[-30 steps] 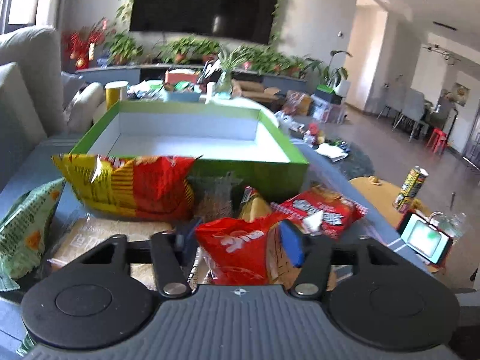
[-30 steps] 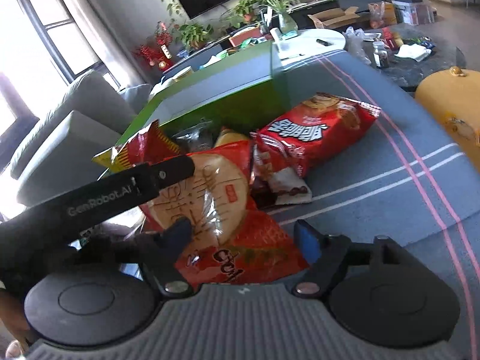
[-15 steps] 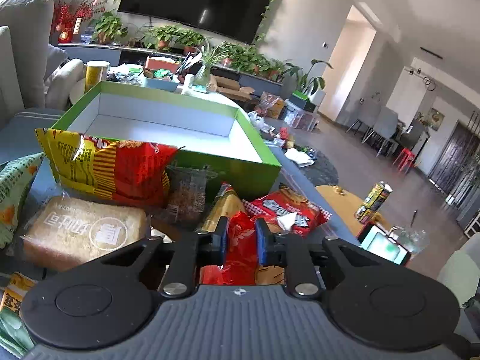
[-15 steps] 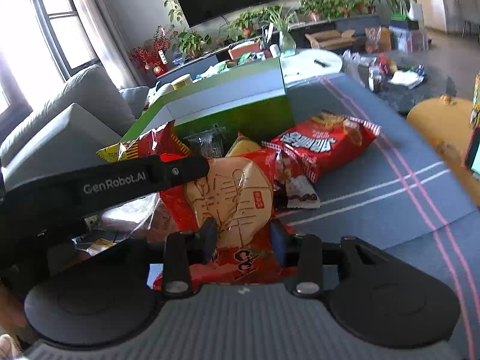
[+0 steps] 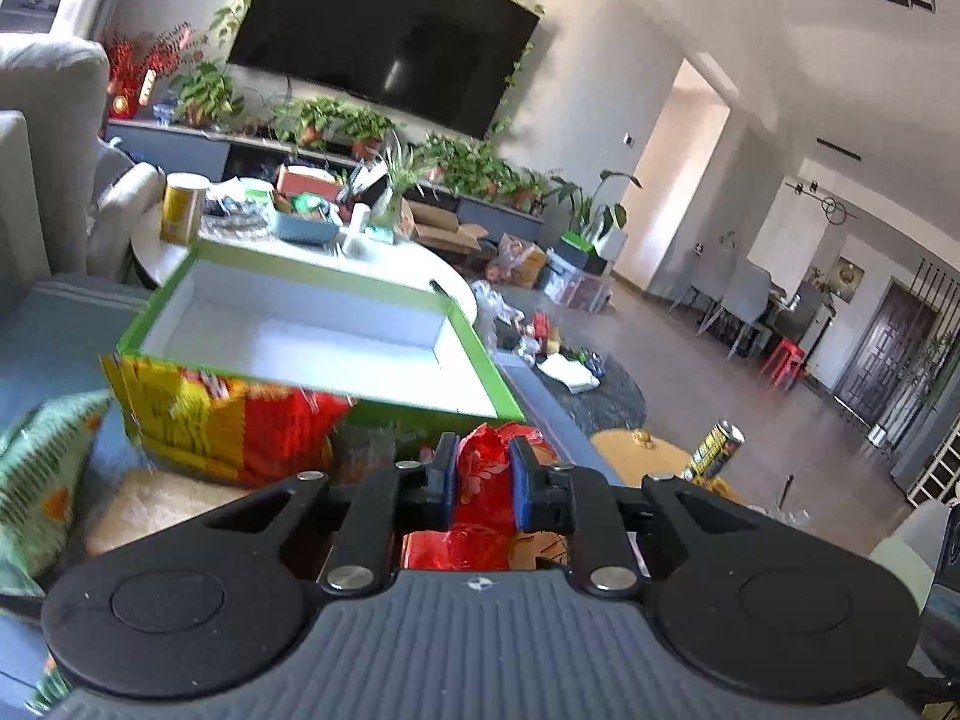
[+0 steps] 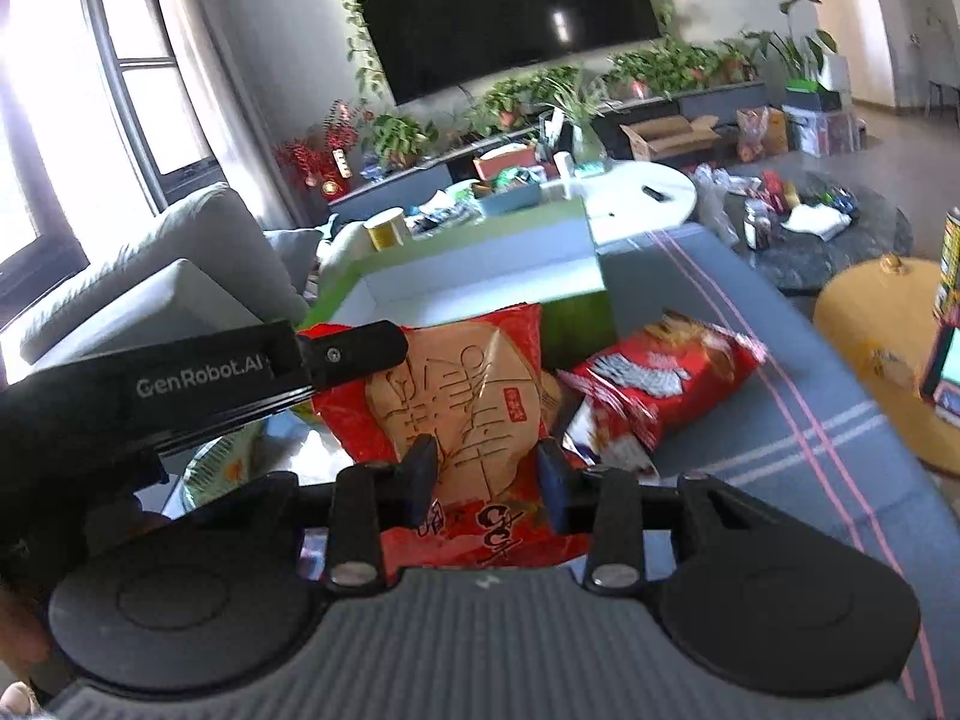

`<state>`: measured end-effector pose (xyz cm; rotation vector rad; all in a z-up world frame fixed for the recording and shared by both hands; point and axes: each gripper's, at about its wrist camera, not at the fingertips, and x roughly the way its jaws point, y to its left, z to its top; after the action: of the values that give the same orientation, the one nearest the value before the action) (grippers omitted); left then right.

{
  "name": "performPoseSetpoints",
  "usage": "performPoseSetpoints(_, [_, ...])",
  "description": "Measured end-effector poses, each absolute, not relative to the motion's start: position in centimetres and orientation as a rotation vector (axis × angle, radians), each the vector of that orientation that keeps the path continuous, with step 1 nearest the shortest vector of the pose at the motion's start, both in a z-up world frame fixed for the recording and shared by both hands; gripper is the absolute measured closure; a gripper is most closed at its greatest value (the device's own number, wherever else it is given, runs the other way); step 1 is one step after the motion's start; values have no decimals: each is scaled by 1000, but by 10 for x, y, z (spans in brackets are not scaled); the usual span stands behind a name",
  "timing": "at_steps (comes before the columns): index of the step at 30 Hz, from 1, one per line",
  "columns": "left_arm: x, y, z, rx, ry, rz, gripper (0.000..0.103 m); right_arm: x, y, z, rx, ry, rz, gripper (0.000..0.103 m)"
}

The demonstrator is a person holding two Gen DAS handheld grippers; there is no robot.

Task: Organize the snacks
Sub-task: 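Lift the red cracker bag with the right gripper over the green box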

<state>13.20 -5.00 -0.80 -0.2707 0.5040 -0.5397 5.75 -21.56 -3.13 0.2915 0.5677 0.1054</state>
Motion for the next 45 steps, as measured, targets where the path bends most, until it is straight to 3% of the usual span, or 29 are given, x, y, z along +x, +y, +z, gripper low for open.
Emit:
performPoseSetpoints(22, [193, -33, 46, -310, 361, -450, 87, 142, -198, 17, 212, 546, 203, 8])
performPoseSetpoints(45, [305, -12, 5, -357, 444, -340, 87, 237, -169, -16, 160, 634, 213, 8])
